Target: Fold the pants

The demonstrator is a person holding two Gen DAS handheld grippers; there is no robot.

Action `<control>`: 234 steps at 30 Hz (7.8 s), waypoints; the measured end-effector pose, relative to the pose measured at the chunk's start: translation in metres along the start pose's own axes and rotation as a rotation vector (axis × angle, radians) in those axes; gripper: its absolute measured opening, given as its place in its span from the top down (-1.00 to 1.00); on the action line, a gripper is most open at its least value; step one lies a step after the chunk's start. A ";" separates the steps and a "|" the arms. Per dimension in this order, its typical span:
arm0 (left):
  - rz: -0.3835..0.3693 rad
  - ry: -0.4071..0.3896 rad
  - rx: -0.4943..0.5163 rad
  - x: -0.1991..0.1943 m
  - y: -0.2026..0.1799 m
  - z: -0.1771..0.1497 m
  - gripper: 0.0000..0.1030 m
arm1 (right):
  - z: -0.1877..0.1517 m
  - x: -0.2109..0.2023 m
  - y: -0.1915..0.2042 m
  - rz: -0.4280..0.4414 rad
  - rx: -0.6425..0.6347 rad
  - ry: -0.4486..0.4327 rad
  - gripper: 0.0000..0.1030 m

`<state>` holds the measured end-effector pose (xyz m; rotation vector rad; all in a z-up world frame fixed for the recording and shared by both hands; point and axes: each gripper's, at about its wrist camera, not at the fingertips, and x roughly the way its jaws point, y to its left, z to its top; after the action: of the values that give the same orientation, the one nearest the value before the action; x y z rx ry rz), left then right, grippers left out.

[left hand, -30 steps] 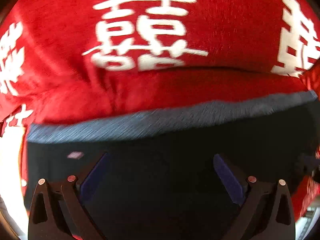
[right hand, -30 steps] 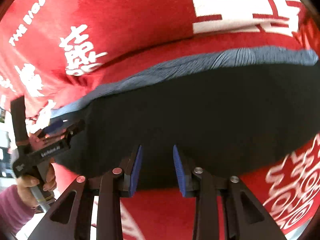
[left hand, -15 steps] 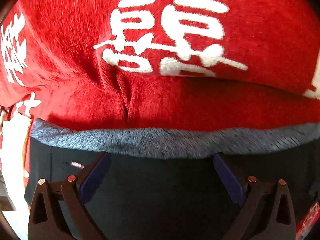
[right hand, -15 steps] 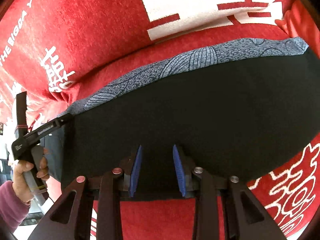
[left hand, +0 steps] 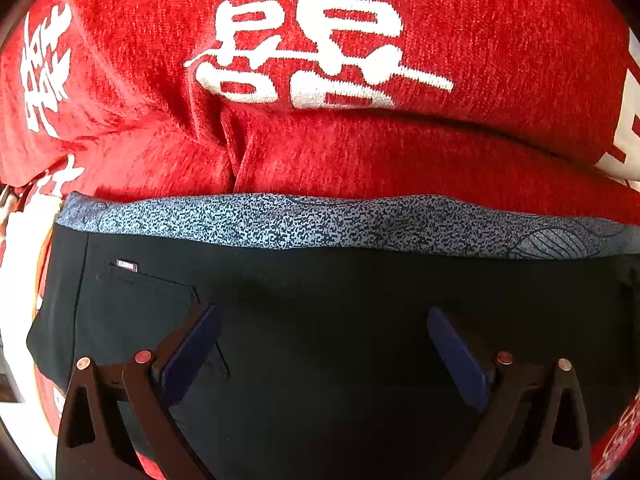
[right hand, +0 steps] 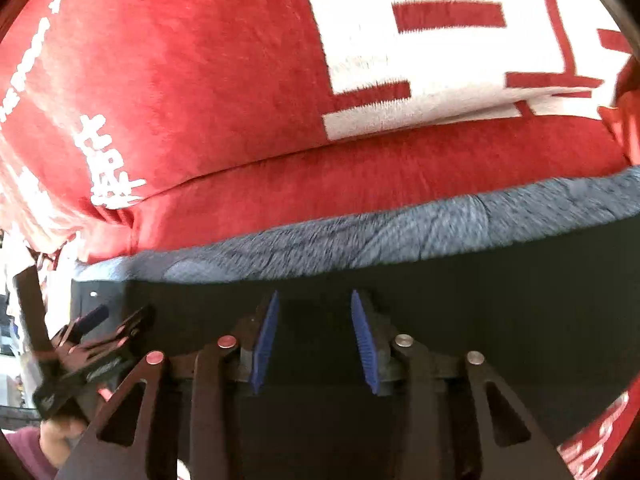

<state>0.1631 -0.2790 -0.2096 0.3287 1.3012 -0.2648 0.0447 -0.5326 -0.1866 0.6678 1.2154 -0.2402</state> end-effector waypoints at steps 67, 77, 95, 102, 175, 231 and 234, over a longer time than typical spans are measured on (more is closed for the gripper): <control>0.048 0.024 0.173 -0.039 -0.074 -0.072 -1.00 | -0.098 -0.113 -0.201 -0.040 0.570 -0.168 -0.16; 0.081 0.026 0.190 -0.041 -0.080 -0.072 -1.00 | -0.077 -0.121 -0.229 -0.040 0.583 -0.176 0.54; 0.079 0.017 0.192 -0.041 -0.080 -0.074 -1.00 | -0.100 -0.124 -0.245 0.002 0.596 -0.161 0.47; 0.101 0.032 0.202 -0.042 -0.083 -0.071 -1.00 | -0.138 -0.122 -0.233 0.120 0.634 -0.166 0.38; -0.161 0.025 0.260 -0.041 -0.256 -0.052 -1.00 | -0.055 -0.155 -0.233 -0.095 0.389 -0.303 0.09; -0.264 0.020 0.131 -0.073 -0.049 -0.031 -0.50 | -0.063 -0.145 0.063 -0.059 -0.183 -0.311 0.65; -0.193 0.043 0.104 -0.061 -0.007 -0.035 -0.50 | -0.075 -0.092 0.108 -0.134 -0.287 -0.228 0.53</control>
<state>0.1137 -0.2720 -0.1589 0.2983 1.3663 -0.4917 0.0093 -0.4195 -0.0785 0.3011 1.0502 -0.2410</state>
